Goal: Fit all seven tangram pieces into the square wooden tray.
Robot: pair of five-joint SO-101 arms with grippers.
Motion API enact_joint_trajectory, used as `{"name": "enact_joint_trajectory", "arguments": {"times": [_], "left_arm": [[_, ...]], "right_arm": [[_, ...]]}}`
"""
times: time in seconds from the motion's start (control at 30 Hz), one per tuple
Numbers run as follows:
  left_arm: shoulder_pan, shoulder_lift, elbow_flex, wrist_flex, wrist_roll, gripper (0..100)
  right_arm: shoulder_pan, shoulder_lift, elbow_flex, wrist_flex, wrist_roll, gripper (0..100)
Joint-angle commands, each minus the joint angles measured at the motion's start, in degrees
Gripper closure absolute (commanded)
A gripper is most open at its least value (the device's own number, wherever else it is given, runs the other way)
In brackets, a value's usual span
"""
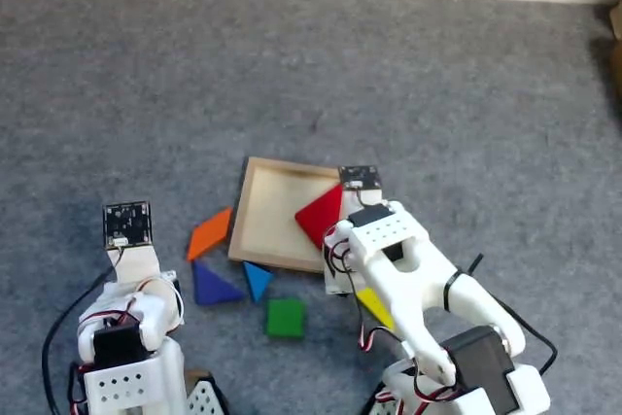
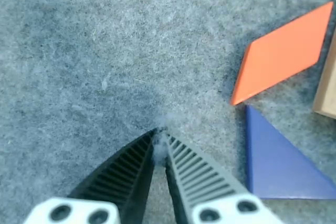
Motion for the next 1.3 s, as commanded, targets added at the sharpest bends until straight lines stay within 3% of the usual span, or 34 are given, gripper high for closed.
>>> {"name": "enact_joint_trajectory", "arguments": {"times": [0.0, 0.1, 0.3, 0.57, 0.7, 0.83, 1.03, 1.27], "left_arm": [[-0.48, -0.4, 1.1, 0.35, 0.44, 99], [-0.48, -0.4, 1.1, 0.35, 0.44, 99], [-0.48, -0.4, 1.1, 0.35, 0.44, 99], [-0.48, -0.4, 1.1, 0.35, 0.44, 99], [-0.48, -0.4, 1.1, 0.35, 0.44, 99], [-0.48, -0.4, 1.1, 0.35, 0.44, 99], [-0.48, -0.4, 1.1, 0.35, 0.44, 99], [-0.48, -0.4, 1.1, 0.35, 0.44, 99]], "right_arm": [[1.71, 1.19, 0.92, 1.45, 0.62, 63.4], [1.71, 1.19, 1.01, 1.63, 0.62, 63.6], [1.71, 1.19, 0.66, 1.45, 0.7, 74.8], [3.03, 1.1, 0.48, 5.05, 0.79, 75.2], [5.23, 1.1, 0.31, 6.2, 5.27, 75.2], [5.49, 1.1, 0.31, 6.2, 6.77, 73.4], [1.71, 1.1, 0.31, 6.73, 6.33, 57.9], [-5.58, 1.1, 0.31, 9.98, 6.33, 57.7]]}}
